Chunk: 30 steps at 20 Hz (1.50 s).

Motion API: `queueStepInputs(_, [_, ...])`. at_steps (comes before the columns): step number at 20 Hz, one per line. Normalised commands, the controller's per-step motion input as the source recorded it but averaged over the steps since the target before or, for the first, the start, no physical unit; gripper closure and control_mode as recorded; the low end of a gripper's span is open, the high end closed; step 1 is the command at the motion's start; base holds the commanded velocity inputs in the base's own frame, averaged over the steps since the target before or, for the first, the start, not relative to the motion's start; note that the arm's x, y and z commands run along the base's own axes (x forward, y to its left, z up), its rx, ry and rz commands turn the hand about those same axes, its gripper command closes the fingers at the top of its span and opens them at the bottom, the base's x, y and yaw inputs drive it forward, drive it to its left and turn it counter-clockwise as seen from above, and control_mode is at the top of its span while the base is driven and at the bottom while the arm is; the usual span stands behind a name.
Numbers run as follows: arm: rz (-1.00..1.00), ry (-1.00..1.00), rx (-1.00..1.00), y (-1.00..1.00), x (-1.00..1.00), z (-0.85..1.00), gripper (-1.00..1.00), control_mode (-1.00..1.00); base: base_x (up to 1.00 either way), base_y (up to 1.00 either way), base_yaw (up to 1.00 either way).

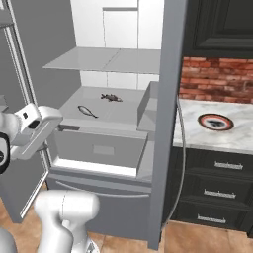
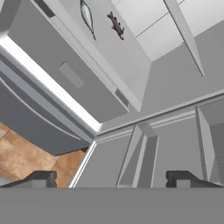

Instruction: Place the fish on the counter behind the older fish on the same shelf of the fridge to maintain FIFO order. Close the fridge door when finished.

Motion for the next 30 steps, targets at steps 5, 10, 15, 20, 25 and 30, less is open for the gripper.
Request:
queueStepInputs(5, [0.00, 0.00, 0.00, 0.00, 0.00, 0.00, -1.00, 1.00, -0.13, 0.14, 0.00])
queueStepInputs(10, [0.00, 0.00, 0.00, 0.00, 0.00, 0.00, -1.00, 1.00, -0.25, 0.31, 0.00])
queueStepInputs(15, [0.00, 0.00, 0.00, 0.00, 0.00, 0.00, -1.00, 1.00, -0.29, 0.27, 0.00])
queueStepInputs(20, [-0.01, -0.01, 0.08, -0.11, -0.31, -0.03, -1.00, -1.00, 0.00, 0.00, 0.00])
queueStepInputs(25, [-0.13, -0.07, 0.31, -0.97, -0.66, 0.04, -1.00, -1.00, 0.00, 0.00, 0.00])
queueStepInputs(30, [-0.21, -0.17, 0.35, -1.00, -0.73, 0.01, -1.00, -1.00, 0.00, 0.00, 0.00])
